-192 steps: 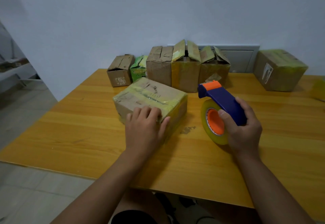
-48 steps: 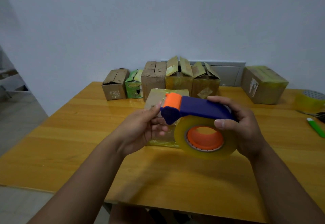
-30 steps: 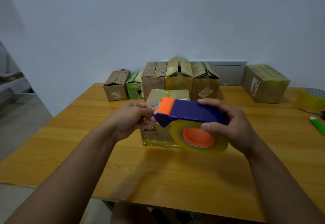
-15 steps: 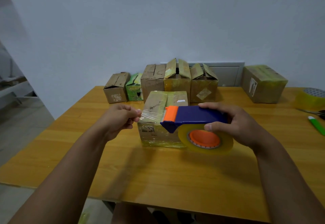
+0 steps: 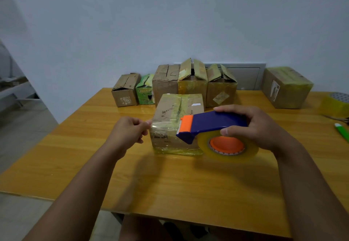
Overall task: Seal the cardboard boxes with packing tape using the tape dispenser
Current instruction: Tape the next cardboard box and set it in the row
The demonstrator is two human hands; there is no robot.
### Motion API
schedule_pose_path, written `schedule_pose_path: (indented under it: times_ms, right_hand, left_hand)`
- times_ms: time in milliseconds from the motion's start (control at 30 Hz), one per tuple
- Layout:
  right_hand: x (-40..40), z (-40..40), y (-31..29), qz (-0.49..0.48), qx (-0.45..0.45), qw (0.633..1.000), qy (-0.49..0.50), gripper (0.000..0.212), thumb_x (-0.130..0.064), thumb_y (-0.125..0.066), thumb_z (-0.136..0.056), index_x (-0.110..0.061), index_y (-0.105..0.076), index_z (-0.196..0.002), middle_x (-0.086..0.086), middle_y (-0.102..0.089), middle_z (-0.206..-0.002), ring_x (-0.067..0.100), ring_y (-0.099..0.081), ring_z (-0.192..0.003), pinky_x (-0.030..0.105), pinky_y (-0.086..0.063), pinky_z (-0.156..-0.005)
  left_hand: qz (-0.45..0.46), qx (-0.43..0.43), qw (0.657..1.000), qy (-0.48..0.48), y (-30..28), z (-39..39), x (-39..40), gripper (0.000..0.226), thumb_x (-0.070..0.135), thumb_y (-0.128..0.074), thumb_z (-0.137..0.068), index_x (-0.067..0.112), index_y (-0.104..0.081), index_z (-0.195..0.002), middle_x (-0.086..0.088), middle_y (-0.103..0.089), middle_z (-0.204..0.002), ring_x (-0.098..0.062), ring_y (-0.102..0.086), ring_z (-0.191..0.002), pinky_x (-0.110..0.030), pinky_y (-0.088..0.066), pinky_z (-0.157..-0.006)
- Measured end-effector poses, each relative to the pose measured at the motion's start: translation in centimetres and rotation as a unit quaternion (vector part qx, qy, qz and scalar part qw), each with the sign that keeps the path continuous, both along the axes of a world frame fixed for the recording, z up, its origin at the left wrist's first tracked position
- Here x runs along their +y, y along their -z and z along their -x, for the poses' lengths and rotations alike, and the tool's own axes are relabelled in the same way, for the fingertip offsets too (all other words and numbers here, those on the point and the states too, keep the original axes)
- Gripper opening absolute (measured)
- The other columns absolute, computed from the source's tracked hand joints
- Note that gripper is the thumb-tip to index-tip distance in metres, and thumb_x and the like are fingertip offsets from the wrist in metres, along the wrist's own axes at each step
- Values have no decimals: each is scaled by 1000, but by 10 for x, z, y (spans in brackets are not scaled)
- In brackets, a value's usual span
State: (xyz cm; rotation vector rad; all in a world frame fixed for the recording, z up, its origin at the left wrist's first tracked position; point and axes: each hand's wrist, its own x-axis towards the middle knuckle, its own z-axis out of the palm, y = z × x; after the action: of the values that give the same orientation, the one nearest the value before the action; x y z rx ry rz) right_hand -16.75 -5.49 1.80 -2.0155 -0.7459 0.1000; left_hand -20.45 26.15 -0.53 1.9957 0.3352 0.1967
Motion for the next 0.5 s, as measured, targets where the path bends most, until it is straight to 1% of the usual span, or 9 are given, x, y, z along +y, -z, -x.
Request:
schedule_pose_path:
  times_ms: [100, 233, 300, 400, 500]
  right_hand:
    - [3, -2, -5, 7, -13, 1000, 2, 56, -65, -68, -57, -59, -59, -112, -24, -56, -119, -4, -57, -99, 13, -50, -70]
    - [5, -4, -9, 20, -26, 999, 2, 55, -67, -67, -57, -62, -58, -111, -24, -57, -120, -1, -57, -101, 17, -53, -73]
    - [6, -3, -12, 21, -31, 999, 2, 54, -66, -66, -57, -64, -58, -110, -26, -56, -119, -3, -57, -101, 15, -52, -71]
    - [4, -2, -16, 24, -43, 999, 2, 55, -66, -66, -57, -60, -57, -112, -28, -55, -119, -4, -56, -100, 12, -50, -69]
    - [2, -5, -20, 39, -51, 998, 3, 59, -67, -66, -58, -58, -58, -116, -25, -57, -122, 0, -57, -103, 21, -55, -76]
  left_hand:
    - [-27, -19, 999, -27, 3, -1, -3, 28, 28, -62, -94, 3, -69, -84, -5, -63, -70, -15, -53, -60, -29, -48, -57]
    - [-22, -31, 998, -42, 7, -1, -5, 28, 30, -63, -93, 5, -69, -81, -3, -62, -67, -15, -54, -58, -32, -48, -58]
    - [-15, -36, 998, -47, 9, 0, -7, 27, 30, -63, -93, 7, -69, -80, -3, -62, -67, -14, -54, -58, -33, -48, -58]
    - [-11, -42, 998, -43, 10, 1, -8, 25, 29, -62, -93, 9, -69, -81, -3, -62, -69, -14, -54, -60, -32, -49, -58]
    - [-18, -52, 997, -45, 11, 1, -8, 24, 28, -63, -93, 9, -68, -80, -3, -63, -68, -13, -55, -59, -31, -50, -57]
